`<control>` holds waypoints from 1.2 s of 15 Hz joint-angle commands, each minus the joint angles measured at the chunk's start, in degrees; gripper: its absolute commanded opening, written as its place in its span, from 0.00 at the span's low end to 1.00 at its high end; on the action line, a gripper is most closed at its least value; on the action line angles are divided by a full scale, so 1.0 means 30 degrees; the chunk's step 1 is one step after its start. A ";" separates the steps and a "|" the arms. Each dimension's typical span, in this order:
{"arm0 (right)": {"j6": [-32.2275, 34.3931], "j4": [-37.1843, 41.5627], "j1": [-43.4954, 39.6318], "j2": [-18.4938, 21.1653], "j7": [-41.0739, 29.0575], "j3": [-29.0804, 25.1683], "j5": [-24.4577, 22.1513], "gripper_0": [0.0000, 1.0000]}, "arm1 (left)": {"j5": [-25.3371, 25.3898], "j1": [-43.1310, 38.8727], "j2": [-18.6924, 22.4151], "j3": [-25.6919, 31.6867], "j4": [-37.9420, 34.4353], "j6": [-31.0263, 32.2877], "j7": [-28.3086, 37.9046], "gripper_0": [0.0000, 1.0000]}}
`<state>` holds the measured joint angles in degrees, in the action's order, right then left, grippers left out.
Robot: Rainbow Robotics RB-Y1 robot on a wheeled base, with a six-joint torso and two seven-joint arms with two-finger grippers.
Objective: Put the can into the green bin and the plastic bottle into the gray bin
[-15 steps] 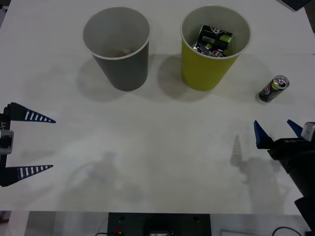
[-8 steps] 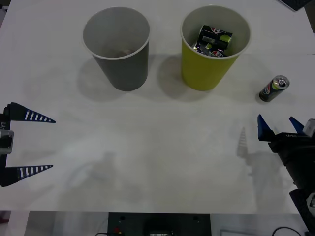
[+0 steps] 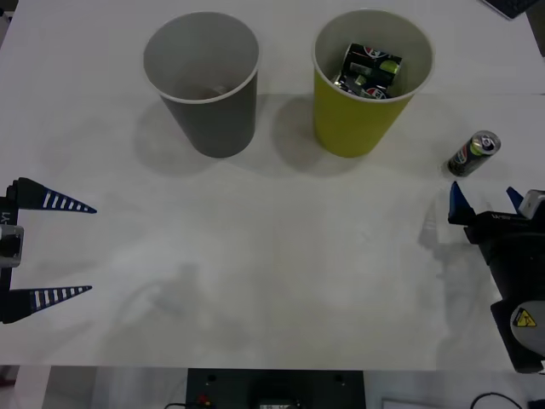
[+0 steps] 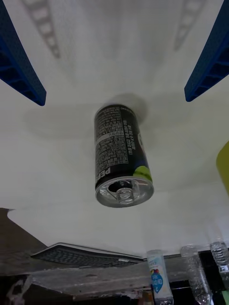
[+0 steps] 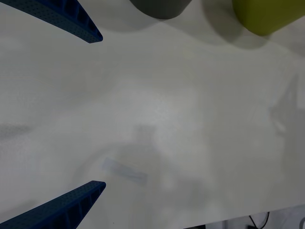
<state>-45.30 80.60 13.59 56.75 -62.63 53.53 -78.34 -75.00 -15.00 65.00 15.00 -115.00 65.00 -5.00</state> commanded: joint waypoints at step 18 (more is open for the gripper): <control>0.1447 -0.6857 0.4464 -0.4356 0.0136 -0.1027 0.0185 1.00 | 0.0000 0.0000 0.0000 0.0000 0.0000 0.0000 0.0000 1.00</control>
<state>-41.35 60.70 26.50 44.02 -62.26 50.57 -77.80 -75.00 -15.00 65.00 15.00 -115.00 65.00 -5.00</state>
